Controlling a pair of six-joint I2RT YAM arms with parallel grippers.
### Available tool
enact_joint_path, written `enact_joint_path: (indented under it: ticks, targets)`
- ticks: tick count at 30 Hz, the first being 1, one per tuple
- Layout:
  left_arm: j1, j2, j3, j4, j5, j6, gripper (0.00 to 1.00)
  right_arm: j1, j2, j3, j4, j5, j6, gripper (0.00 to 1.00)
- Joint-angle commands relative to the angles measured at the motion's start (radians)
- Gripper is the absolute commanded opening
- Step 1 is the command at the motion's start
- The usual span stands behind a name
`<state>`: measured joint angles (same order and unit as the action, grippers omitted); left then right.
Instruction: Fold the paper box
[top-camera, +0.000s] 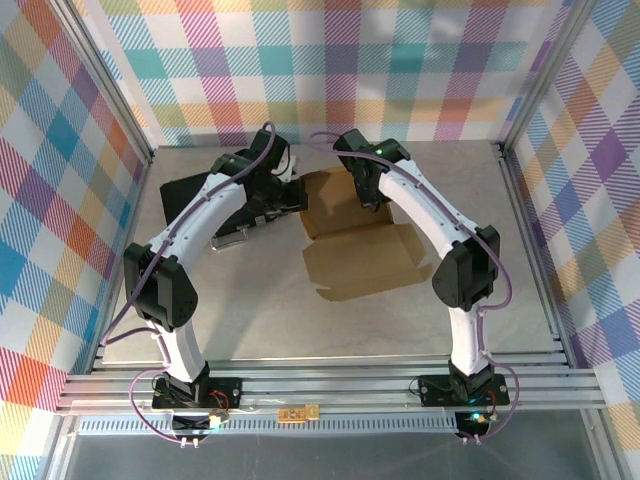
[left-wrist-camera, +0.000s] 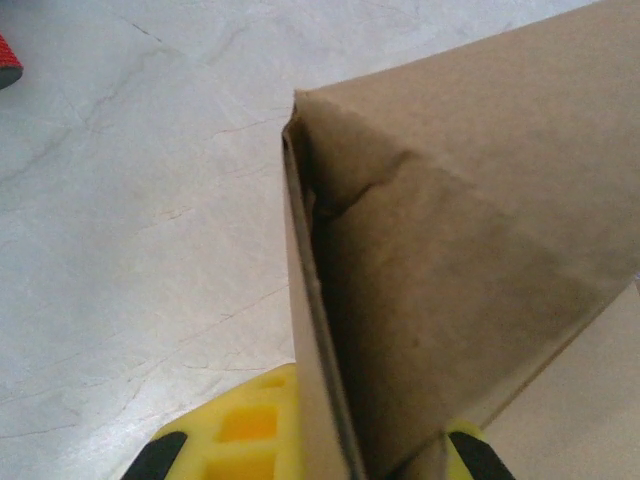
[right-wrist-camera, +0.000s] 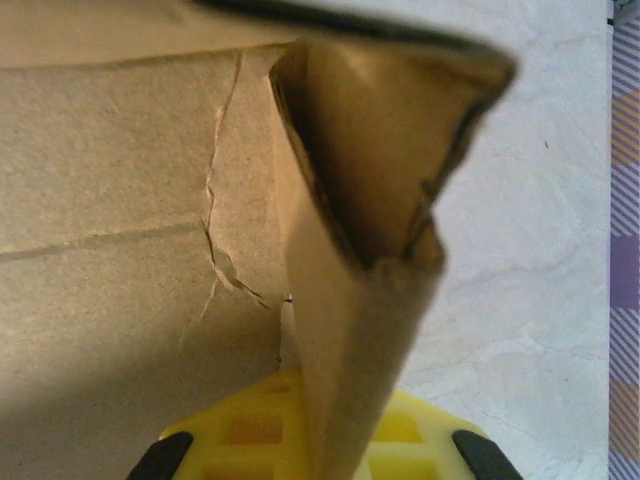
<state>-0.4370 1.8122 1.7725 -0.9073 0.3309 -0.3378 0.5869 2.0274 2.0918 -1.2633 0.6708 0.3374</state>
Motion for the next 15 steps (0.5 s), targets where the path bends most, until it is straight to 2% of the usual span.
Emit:
enact_joint_path:
  ticks: [1, 4, 7, 9, 15]
  targets:
    - [0.014, -0.025, 0.044, -0.048, -0.008, -0.021, 0.00, -0.024, 0.021, 0.035, -0.103, 0.142, 0.033, 0.00]
    - [0.014, -0.028, 0.039, -0.042, 0.004, -0.023, 0.00, -0.039, -0.041, -0.038, 0.040, -0.073, -0.037, 0.00]
    - [0.014, -0.026, 0.042, -0.040, 0.016, -0.024, 0.00, -0.078, -0.095, -0.085, 0.101, -0.226, -0.018, 0.11]
    - [0.014, -0.029, 0.042, -0.039, 0.020, -0.025, 0.00, -0.096, -0.110, -0.088, 0.117, -0.268, -0.024, 0.20]
    - [0.014, -0.028, 0.041, -0.038, 0.028, -0.026, 0.00, -0.121, -0.111, -0.078, 0.124, -0.312, -0.035, 0.29]
